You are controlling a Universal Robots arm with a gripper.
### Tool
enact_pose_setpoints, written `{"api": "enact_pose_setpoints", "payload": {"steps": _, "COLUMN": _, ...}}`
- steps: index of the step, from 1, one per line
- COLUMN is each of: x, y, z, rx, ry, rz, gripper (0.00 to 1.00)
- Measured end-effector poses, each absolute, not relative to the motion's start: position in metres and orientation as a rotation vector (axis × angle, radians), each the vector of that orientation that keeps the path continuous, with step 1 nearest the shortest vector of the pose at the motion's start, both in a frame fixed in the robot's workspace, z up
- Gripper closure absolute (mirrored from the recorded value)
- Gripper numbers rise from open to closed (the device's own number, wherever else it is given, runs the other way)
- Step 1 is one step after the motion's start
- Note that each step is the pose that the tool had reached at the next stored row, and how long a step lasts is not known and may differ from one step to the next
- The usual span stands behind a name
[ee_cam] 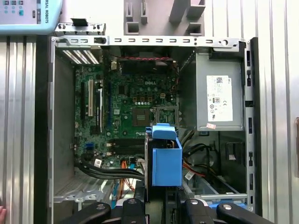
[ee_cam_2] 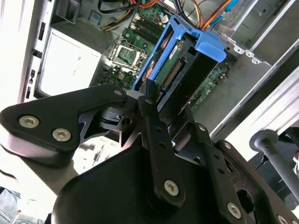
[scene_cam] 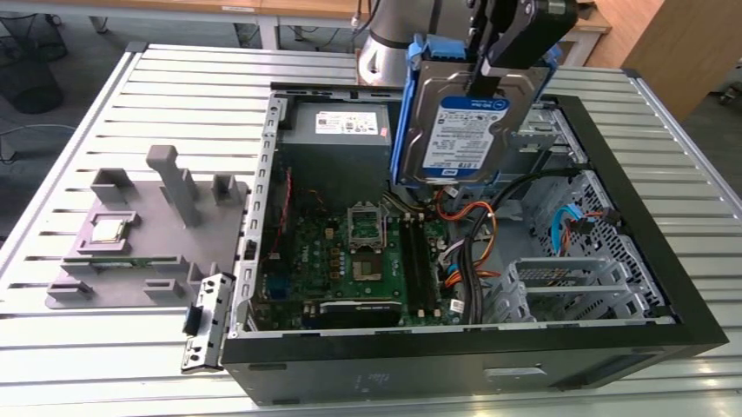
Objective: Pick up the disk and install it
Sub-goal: 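Insert the disk into the insertion slot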
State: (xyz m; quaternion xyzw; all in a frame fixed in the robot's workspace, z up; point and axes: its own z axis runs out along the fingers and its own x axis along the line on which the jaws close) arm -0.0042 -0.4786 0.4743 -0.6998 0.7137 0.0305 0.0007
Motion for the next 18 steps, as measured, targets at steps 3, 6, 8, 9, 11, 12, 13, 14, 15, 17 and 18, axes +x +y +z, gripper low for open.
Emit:
{"api": "enact_pose_setpoints", "payload": {"steps": 3, "x": -0.004, "y": -0.484, "z": 0.474, "rx": -2.197, "ry": 2.241, "rz": 0.096, "gripper": 0.65}}
{"api": "enact_pose_setpoints", "payload": {"steps": 6, "x": -0.004, "y": -0.490, "z": 0.474, "rx": -2.197, "ry": 2.241, "rz": 0.096, "gripper": 0.65}}
{"api": "enact_pose_setpoints", "payload": {"steps": 8, "x": -0.004, "y": -0.493, "z": 0.474, "rx": -2.197, "ry": 2.241, "rz": 0.096, "gripper": 0.65}}
{"api": "enact_pose_setpoints", "payload": {"steps": 9, "x": -0.004, "y": -0.495, "z": 0.474, "rx": -2.197, "ry": 2.241, "rz": 0.096, "gripper": 0.65}}
{"api": "enact_pose_setpoints", "payload": {"steps": 11, "x": -0.004, "y": -0.498, "z": 0.474, "rx": -2.197, "ry": 2.241, "rz": 0.096, "gripper": 0.65}}
{"api": "enact_pose_setpoints", "payload": {"steps": 12, "x": -0.004, "y": -0.499, "z": 0.474, "rx": -2.197, "ry": 2.241, "rz": 0.096, "gripper": 0.65}}
{"api": "enact_pose_setpoints", "payload": {"steps": 13, "x": -0.004, "y": -0.500, "z": 0.474, "rx": -2.197, "ry": 2.241, "rz": 0.096, "gripper": 0.65}}
{"api": "enact_pose_setpoints", "payload": {"steps": 14, "x": -0.004, "y": -0.502, "z": 0.474, "rx": -2.197, "ry": 2.241, "rz": 0.096, "gripper": 0.65}}
{"api": "enact_pose_setpoints", "payload": {"steps": 15, "x": -0.004, "y": -0.503, "z": 0.474, "rx": -2.197, "ry": 2.241, "rz": 0.096, "gripper": 0.65}}
{"api": "enact_pose_setpoints", "payload": {"steps": 17, "x": -0.004, "y": -0.505, "z": 0.474, "rx": -2.197, "ry": 2.241, "rz": 0.096, "gripper": 0.65}}
{"api": "enact_pose_setpoints", "payload": {"steps": 18, "x": -0.004, "y": -0.506, "z": 0.474, "rx": -2.197, "ry": 2.241, "rz": 0.096, "gripper": 0.65}}
